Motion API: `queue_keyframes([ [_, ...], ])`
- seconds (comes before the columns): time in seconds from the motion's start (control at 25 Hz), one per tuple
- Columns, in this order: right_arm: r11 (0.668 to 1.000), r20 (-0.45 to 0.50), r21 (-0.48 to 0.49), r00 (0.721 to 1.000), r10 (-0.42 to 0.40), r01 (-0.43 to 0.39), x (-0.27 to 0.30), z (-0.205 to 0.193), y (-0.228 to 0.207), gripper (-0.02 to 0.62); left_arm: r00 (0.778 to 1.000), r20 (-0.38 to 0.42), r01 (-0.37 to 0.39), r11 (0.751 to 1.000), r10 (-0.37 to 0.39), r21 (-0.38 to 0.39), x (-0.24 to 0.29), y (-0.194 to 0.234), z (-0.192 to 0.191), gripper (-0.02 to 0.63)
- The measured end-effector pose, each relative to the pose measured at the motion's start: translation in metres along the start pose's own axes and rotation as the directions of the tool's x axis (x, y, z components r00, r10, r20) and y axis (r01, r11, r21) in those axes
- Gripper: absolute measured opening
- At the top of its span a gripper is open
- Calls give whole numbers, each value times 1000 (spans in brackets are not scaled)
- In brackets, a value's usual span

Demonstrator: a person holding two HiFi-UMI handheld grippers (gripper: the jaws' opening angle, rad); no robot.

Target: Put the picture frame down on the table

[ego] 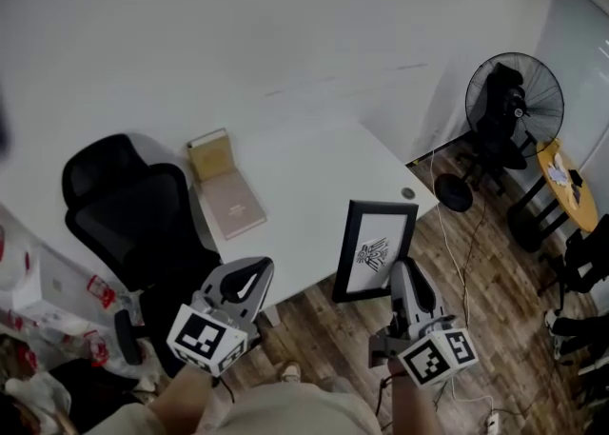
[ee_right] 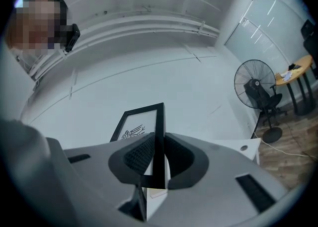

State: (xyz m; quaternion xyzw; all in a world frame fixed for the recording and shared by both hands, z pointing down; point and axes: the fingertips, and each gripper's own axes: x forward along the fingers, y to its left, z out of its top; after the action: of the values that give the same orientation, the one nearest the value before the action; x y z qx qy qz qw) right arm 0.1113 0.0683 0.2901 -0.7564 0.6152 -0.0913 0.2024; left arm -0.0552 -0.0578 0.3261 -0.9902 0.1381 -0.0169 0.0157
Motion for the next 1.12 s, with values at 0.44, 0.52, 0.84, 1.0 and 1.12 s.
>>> queue_keyframes([
  [0.44,999,-97,49,995,-15,20,71,-49,-38,81,999,-30,-16,997,14,-73,42,51,-34,21],
  [0.52,998,-112,61,994,-10,17,86,-56,-48,81,999,-39,-27,996,24,-80,52,58,-39,21],
  [0.84,996,-234,87,972,15,6,162,-88,-99,81,991,-96,-105,989,96,-101,106,95,-61,21],
  [1.0,994,-291,103,955,55,-26,214,-99,-126,81,980,-140,-157,982,142,-103,145,119,-71,21],
  [1.12,992,-328,119,941,87,-50,254,-105,-147,81,969,-176,-193,975,172,-111,176,136,-79,21],
])
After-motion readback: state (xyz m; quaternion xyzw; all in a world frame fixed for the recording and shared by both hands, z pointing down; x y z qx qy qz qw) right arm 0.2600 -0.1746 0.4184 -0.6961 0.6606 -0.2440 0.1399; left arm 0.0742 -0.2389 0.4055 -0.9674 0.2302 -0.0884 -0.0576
